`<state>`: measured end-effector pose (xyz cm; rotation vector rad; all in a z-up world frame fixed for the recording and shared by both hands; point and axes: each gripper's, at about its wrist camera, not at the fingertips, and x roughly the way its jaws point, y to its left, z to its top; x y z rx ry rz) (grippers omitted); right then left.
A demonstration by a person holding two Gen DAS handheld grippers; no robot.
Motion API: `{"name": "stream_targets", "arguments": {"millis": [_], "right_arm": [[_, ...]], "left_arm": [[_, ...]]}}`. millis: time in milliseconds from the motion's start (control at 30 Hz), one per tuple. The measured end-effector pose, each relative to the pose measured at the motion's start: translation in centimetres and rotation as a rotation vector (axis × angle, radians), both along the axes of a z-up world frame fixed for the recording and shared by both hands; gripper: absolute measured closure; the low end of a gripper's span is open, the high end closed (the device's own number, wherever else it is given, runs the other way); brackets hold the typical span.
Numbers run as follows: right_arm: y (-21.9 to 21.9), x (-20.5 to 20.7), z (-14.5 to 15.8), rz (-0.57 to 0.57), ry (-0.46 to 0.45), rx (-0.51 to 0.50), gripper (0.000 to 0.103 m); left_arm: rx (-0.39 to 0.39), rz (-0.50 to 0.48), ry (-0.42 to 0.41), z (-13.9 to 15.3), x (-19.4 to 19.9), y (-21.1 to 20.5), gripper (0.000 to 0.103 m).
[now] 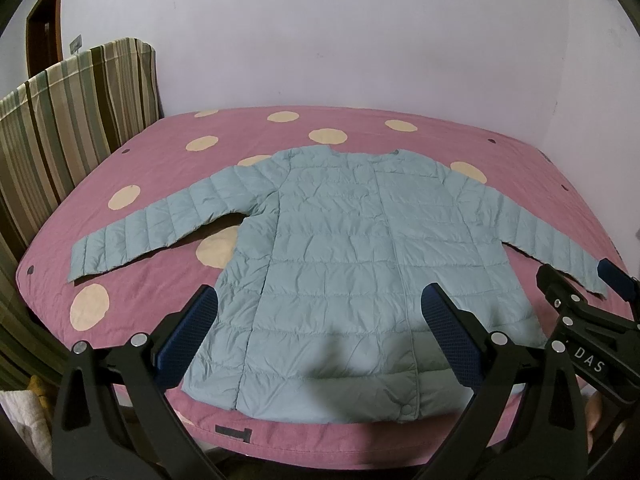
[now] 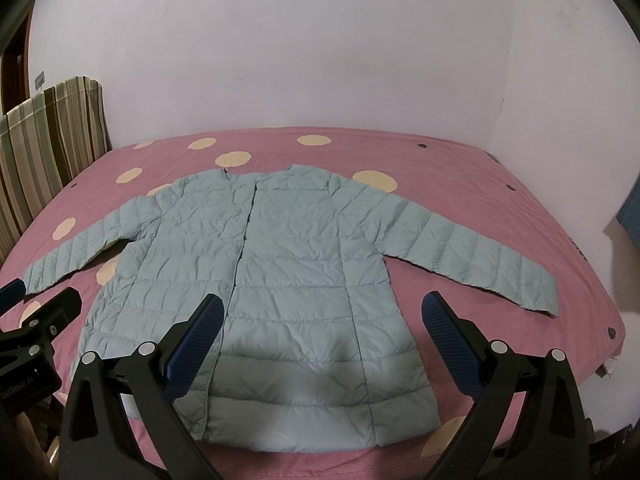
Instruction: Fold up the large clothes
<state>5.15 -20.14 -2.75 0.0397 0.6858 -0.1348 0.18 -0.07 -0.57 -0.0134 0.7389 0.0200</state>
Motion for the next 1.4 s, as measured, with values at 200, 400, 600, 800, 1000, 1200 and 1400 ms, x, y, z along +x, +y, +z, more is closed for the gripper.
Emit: {"name": "stream_targets", "arguments": {"millis": [200, 400, 600, 800, 1000, 1200, 1400], "right_arm": [[-0.01, -0.03, 0.01, 0.000, 0.000, -0.001, 0.005], [0.05, -0.05, 0.04, 0.001, 0.001, 0.001, 0.005], [0.01, -0.08, 0.13, 0.001, 0.000, -0.001, 0.005], [0.15, -0.05, 0.29, 0.002, 0.001, -0.001, 0.005], [0.14, -0.18, 0.25, 0.005, 0.003, -0.003, 0.005], [0.04, -0.26, 0.38, 0.006, 0.002, -0.005, 0.005], [0.08, -0.33, 0.44, 0.006, 0.003, -0.006, 0.005]], "left_arm": [[0.000, 0.001, 0.002, 0.01, 0.04, -0.02, 0.002], [0.001, 0.000, 0.002, 0.01, 0.04, -0.03, 0.002], [0.001, -0.002, 0.003, -0.09, 0.04, 0.02, 0.002], [-0.001, 0.002, 0.003, -0.09, 0.05, 0.04, 0.002], [0.001, -0.002, 0.003, -0.07, -0.09, -0.57, 0.002], [-0.002, -0.003, 0.005, -0.37, -0.35, -0.64, 0.002], [-0.003, -0.003, 0.007, -0.62, -0.54, -0.77, 0.002]]}}
